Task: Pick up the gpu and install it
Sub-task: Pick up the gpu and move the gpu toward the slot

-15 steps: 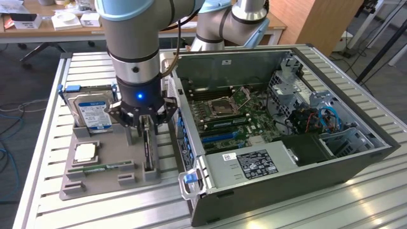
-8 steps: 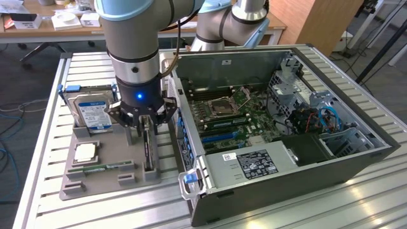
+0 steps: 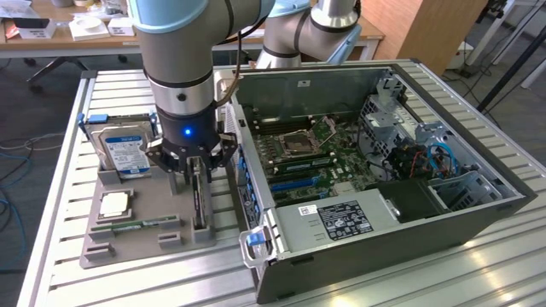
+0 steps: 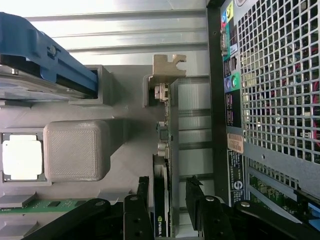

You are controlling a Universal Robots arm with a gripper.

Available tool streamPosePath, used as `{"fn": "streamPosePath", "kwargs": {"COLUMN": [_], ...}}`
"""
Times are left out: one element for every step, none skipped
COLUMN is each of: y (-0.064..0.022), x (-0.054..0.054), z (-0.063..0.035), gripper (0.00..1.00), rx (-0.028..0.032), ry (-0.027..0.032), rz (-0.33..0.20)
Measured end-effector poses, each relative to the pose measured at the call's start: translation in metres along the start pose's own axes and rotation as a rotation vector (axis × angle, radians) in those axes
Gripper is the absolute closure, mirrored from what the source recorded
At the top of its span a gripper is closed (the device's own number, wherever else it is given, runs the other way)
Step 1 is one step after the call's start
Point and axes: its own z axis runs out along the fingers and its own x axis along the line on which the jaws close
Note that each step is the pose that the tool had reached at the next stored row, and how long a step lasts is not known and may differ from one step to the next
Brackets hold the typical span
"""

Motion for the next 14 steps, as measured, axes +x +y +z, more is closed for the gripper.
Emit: {"fn": "streamPosePath", "kwargs": {"y": [0.0,0.0,0.0,0.0,-0.0001,-0.0001,-0.0002,-0.0004,-0.0006,-0.0007,-0.0007,-0.0007,-0.0007,-0.0007], "x": [0.0,0.0001,0.0005,0.0011,0.0014,0.0018,0.0022,0.0031,0.0032,0.0032,0.0031,0.0031,0.0031,0.0031], "z": [0.0,0.0001,0.0002,0.0003,0.0003,0.0004,0.0005,0.0023,0.0046,0.0048,0.0049,0.0049,0.005,0.0051], "gripper": [0.57,0.57,0.57,0.57,0.57,0.57,0.57,0.57,0.57,0.57,0.57,0.57,0.57,0.57], "rx": [0.0001,0.0,-0.0001,-0.0001,-0.0001,-0.0002,-0.0001,-0.0001,0.0,0.0001,0.0001,0.0001,0.0,-0.0001], "ry": [0.0,0.0,-0.0002,-0.0002,-0.0002,-0.0002,-0.0001,-0.0001,-0.0001,0.0002,0.0001,0.0001,0.0,-0.0001], "rz": [0.0,0.0,0.0,0.0,0.0,0.0,0.0,0.0,0.0,0.0,0.0,0.0,0.0,0.0]}}
